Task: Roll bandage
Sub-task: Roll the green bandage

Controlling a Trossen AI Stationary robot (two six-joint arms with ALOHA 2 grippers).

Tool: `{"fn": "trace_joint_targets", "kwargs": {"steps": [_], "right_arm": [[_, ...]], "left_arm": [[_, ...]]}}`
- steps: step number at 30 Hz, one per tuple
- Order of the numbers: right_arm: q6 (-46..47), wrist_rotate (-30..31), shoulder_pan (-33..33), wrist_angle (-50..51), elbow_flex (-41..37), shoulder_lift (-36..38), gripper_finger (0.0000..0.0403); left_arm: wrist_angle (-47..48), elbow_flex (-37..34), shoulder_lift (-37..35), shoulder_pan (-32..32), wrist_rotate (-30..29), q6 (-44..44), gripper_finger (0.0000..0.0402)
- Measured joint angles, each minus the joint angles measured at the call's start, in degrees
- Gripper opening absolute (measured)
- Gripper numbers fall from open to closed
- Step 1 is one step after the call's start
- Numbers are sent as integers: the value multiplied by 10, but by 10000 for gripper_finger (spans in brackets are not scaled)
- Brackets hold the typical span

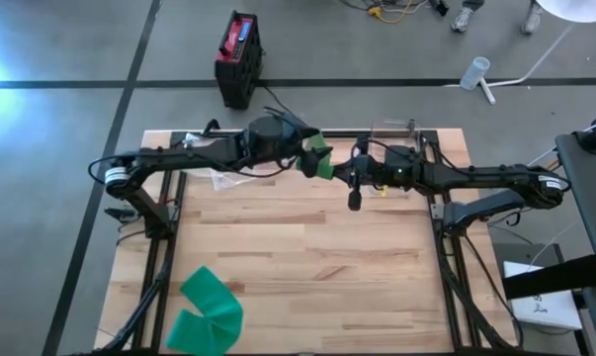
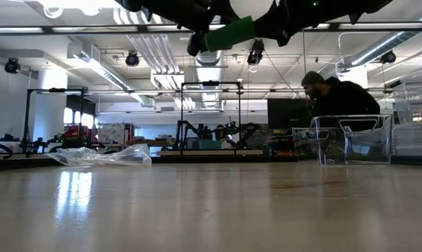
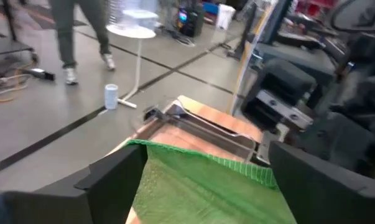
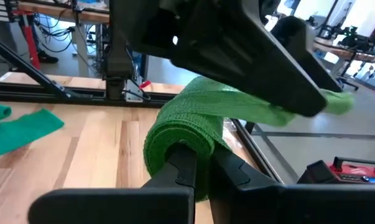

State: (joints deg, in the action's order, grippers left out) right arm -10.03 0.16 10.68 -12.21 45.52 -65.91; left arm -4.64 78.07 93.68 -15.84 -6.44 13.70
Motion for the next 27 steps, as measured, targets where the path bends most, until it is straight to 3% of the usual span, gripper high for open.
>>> {"fn": "trace_joint_targets", "kwargs": {"steps": [11,15,21,27], "right_arm": [[1,0,0,-4,0,0,9],[5,0,0,-5,0,0,9],[5,-4,0,-5,2,0,9],[5,-4,0,-5,2,0,9]], "left_arm": [[32,57,25,-26,16,-27,334],[26,50,28,-49,87,3,328],[-72,17,34,-56,199,65,344],[-79,1,44,-57,205,91,363]]}}
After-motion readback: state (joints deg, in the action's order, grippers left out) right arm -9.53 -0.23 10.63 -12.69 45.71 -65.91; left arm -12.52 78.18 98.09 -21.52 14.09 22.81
